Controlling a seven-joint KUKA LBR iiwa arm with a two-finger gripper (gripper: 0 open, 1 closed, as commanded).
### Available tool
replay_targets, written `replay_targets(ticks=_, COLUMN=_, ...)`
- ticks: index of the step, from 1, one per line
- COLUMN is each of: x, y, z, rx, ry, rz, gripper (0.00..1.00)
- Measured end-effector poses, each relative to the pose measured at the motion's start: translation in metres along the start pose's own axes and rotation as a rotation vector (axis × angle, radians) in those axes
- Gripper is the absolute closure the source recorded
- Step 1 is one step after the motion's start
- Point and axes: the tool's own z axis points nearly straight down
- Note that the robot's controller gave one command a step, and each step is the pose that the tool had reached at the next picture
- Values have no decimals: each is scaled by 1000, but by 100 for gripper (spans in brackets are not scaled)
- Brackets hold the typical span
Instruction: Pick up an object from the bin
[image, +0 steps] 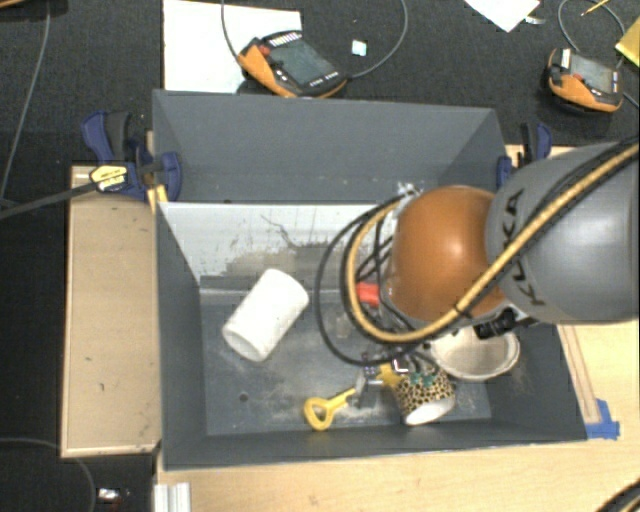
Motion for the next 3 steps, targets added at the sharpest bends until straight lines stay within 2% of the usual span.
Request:
replay_targets(ticks=1, x=5, y=24, z=47, rx=-2, ry=0, rz=-34, gripper=0)
replay_targets(ticks=2, x=-13, y=-7, z=65, rx=-1, ry=-6, rz=-54, gripper=0)
replay_targets(ticks=3, x=1, y=-14, z=95, rx=-4, ry=-3, rz=69, gripper=0)
